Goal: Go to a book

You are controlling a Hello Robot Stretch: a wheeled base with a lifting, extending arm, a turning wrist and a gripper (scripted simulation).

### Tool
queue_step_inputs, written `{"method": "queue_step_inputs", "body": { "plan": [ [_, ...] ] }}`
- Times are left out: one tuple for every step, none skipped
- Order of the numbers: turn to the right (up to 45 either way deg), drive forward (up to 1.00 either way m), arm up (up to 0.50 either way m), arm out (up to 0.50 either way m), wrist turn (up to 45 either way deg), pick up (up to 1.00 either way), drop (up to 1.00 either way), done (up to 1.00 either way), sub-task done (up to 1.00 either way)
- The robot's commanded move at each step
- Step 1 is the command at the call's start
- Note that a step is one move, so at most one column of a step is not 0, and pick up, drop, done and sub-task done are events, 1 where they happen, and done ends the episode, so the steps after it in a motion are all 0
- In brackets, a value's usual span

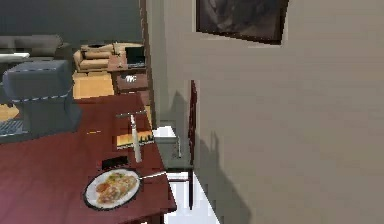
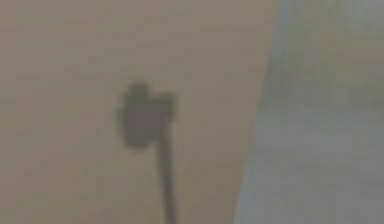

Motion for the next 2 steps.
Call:
{"method": "queue_step_inputs", "body": {
  "plan": [
    [45.0,0.00,0.00,0.00,0.0,0.00,0.00,0.00,0.00],
    [45.0,0.00,0.00,0.00,0.0,0.00,0.00,0.00,0.00]
  ]
}}
